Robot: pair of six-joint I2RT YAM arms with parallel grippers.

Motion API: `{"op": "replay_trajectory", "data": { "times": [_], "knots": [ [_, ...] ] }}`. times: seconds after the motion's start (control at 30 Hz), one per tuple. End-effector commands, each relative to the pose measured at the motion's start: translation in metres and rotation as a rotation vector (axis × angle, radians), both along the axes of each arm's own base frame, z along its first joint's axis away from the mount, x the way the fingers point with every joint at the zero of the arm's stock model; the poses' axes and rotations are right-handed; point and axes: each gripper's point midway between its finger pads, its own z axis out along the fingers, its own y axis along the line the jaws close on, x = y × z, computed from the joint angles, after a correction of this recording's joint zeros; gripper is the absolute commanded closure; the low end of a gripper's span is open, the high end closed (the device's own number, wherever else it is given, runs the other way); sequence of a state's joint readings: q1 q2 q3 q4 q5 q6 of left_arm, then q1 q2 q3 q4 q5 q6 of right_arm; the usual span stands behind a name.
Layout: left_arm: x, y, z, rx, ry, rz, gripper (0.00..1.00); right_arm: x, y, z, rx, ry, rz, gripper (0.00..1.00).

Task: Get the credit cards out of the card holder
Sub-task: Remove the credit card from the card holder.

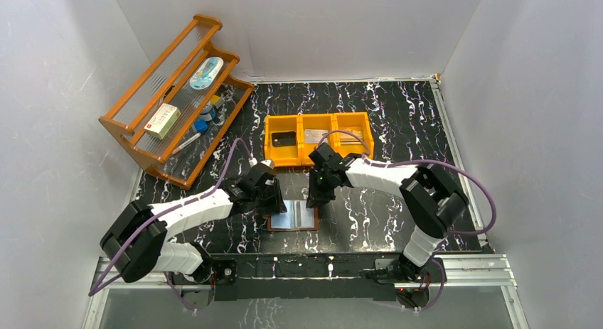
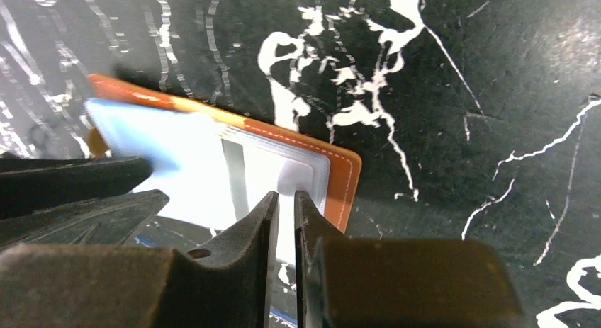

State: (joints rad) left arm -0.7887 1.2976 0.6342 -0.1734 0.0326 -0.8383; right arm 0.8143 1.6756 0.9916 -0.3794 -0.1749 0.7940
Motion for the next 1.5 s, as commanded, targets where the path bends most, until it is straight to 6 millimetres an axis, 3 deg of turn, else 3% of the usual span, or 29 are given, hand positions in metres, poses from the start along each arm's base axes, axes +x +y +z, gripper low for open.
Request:
{"op": "replay_trajectory", "data": {
  "times": [0.0,0.03,0.13,0.4,0.5,0.57,0.8,1.03,1.27,1.47],
  "knots": [
    [-0.015,0.014,-0.020,0.067,0.074,0.014,0.71,-0.016,-0.008,-0.024,-0.068,0.082,0.002,0.79],
    [-0.018,0.016,-0.023,0.071,0.086,0.018,0.71,-0.021,-0.013,-0.037,-0.094,0.107,0.001,0.79],
    [-0.025,0.017,-0.032,0.068,0.121,0.015,0.71,-0.030,-0.014,-0.048,-0.088,0.146,0.016,0.74],
    [-0.037,0.018,-0.045,0.053,0.176,0.028,0.79,-0.027,0.011,-0.034,0.031,0.156,0.043,0.59],
    [-0.035,0.021,-0.043,0.065,0.165,0.040,0.79,-0.015,0.003,-0.022,-0.027,0.086,0.021,0.58],
    [-0.033,0.023,-0.038,0.070,0.148,0.049,0.73,-0.010,-0.004,-0.019,-0.071,0.059,0.024,0.58],
    [-0.017,0.033,-0.016,0.107,0.057,0.091,0.58,-0.012,-0.009,-0.019,-0.099,0.065,0.030,0.59],
    [-0.015,0.037,-0.010,0.116,0.036,0.102,0.57,-0.006,-0.003,0.001,-0.067,0.027,0.029,0.60],
    [-0.025,0.036,-0.025,0.120,0.094,0.078,0.59,-0.011,0.000,-0.004,-0.045,0.048,0.038,0.61],
    [-0.031,0.034,-0.032,0.111,0.124,0.072,0.62,-0.008,0.006,0.005,-0.009,0.028,0.046,0.71]
  ]
}}
